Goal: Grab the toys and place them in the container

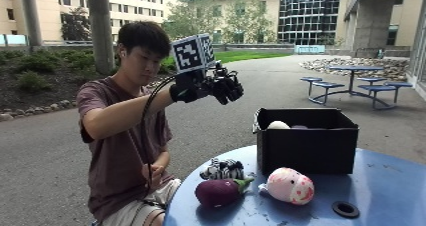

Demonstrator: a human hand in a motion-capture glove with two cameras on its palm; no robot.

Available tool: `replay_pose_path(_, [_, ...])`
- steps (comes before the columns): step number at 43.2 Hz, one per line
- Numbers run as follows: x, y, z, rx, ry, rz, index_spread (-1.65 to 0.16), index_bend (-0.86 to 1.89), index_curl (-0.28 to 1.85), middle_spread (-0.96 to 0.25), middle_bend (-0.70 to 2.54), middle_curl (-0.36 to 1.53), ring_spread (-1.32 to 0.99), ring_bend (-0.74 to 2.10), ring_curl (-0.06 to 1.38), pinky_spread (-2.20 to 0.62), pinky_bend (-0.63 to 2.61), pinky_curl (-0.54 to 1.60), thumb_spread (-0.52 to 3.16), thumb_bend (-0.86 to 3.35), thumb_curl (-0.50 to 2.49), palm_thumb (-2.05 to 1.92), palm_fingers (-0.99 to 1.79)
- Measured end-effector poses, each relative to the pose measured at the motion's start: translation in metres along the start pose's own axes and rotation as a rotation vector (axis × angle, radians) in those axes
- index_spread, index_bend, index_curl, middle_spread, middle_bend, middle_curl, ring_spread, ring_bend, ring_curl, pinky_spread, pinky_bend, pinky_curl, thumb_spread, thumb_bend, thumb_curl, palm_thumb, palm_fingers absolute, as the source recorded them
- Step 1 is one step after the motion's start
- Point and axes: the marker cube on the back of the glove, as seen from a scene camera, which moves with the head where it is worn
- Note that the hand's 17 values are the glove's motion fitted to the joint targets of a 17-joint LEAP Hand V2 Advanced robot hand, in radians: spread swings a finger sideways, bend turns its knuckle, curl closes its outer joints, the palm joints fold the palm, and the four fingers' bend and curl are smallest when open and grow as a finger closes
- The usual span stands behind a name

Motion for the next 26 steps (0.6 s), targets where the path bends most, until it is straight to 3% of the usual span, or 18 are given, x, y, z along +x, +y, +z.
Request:
replay_pose_path(11, [-0.016, 0.003, -0.003, -0.031, 0.092, 0.028, -0.18, 0.16, 0.11, -0.18, 0.21, 0.10, -0.19, 0.59, 0.19, -0.17, 0.62, 0.23, 1.15, 0.13, 0.06, 0.08, 0.55])
replay_pose_path(26, [-0.023, -0.002, -0.005, -0.056, 0.147, -0.008, -0.22, 0.17, 0.17, -0.18, 0.23, 0.18, -0.25, 0.66, 0.23, -0.20, 0.67, 0.28, 1.54, 0.14, 0.14, 0.02, 0.48])
